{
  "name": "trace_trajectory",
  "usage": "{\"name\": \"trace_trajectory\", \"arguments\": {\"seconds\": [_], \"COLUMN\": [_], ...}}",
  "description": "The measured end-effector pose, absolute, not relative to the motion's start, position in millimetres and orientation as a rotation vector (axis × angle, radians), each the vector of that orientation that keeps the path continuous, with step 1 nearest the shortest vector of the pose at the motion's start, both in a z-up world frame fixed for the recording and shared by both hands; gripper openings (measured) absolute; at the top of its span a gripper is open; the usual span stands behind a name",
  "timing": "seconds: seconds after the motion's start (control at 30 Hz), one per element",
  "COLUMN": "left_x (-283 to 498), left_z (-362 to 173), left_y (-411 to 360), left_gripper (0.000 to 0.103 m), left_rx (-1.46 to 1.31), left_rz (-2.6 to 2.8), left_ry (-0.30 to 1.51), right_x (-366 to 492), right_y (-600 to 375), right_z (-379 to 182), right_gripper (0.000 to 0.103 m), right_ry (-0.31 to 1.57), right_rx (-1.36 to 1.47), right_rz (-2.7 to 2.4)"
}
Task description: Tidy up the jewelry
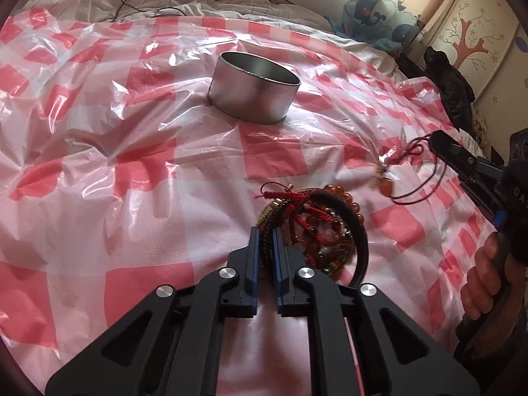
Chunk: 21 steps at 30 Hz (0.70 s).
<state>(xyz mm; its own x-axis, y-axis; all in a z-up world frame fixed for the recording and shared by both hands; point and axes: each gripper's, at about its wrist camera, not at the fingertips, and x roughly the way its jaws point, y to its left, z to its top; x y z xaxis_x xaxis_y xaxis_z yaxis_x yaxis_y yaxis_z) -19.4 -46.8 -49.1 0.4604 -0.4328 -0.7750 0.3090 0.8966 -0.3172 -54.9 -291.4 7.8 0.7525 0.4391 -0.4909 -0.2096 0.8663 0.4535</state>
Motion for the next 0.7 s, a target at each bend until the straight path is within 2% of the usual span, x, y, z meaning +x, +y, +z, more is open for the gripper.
{"name": "trace_trajectory", "arguments": {"seconds": [0.2,0.27,0.3,0.7], "left_x": [-28.8,-33.2,-32.0,-2.0], "left_z": [-14.3,-7.2,-8.3,14.3], "left_y": [-38.0,-46.6,-46.1,-48.9], "left_gripper": [0.006,0.006,0.006,0.006], "left_rx": [-0.176,0.004,0.009,-0.104], "left_rz": [-0.51,-0.41,-0.399,-0.441], "left_ry": [0.897,0.855,0.86,0.853], "right_x": [-54.8,-54.7,-54.8,-50.3], "right_y": [-293.0,-292.9,-293.0,-294.9], "right_z": [7.2,7.1,7.1,28.9], "right_gripper": [0.003,0.003,0.003,0.003], "right_ry": [0.622,0.624,0.624,0.541], "right_rx": [0.392,0.39,0.39,0.435], "right_rz": [0.363,0.364,0.364,0.451]}}
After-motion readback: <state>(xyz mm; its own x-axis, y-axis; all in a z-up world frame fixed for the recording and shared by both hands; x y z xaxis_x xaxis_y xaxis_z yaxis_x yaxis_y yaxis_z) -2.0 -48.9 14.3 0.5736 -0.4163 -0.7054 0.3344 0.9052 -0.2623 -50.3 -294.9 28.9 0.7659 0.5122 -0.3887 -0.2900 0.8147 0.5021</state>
